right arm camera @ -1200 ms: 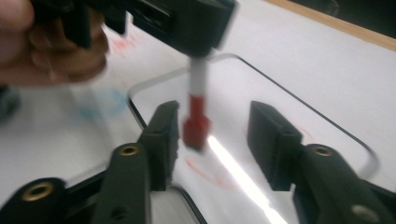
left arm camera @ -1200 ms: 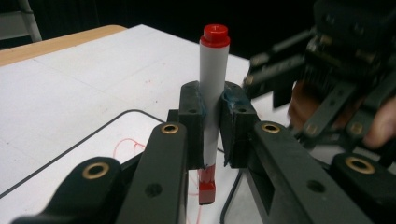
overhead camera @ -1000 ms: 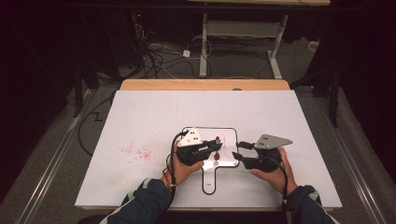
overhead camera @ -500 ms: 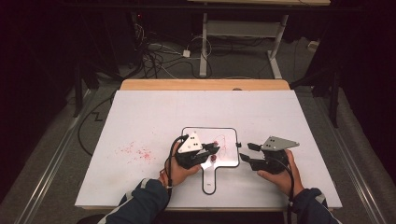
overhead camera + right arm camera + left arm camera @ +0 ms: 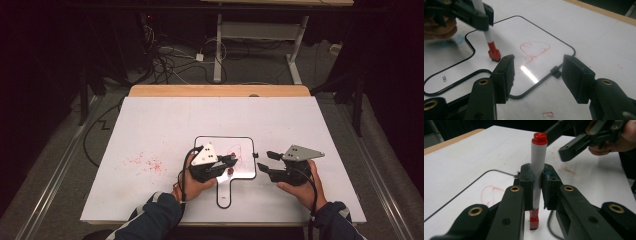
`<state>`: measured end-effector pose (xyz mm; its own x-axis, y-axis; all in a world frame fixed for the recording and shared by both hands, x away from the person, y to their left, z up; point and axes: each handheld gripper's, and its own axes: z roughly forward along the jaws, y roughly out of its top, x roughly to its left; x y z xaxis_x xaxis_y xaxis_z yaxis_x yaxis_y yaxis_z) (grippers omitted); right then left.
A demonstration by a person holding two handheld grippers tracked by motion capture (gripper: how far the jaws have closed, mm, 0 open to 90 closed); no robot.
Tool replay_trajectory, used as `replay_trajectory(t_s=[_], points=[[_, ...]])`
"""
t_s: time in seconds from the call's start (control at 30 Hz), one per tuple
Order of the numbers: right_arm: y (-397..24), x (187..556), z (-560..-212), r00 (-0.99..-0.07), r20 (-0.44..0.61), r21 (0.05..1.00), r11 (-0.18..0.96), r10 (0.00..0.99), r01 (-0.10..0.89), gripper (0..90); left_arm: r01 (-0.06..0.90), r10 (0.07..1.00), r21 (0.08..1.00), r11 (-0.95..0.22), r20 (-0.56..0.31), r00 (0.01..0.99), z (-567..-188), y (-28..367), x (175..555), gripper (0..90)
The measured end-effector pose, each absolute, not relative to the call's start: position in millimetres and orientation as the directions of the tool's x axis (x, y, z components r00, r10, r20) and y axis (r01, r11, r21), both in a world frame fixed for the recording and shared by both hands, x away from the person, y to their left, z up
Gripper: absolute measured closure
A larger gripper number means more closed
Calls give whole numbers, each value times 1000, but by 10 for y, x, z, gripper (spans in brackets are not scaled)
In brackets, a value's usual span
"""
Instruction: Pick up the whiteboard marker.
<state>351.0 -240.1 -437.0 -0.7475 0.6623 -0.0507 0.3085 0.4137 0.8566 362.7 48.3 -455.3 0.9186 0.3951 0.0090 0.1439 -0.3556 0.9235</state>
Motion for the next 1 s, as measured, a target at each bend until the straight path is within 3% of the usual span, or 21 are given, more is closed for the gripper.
replay_trajectory(t_s=[0.3,0.6,1.0], points=[[-2472,3438,-4399,-738,-57,851,419,672,316,411,151,434,931,-332,9,901,-4573,391,3756,788],[-2473,3418,-4395,-739,-56,851,419,671,316,408,156,397,914,-375,6,918,-4528,561,3637,789],[-2446,3427,-4416,-744,-51,843,428,666,325,401,152,365,912,-382,-3,931,-4518,501,3629,789]])
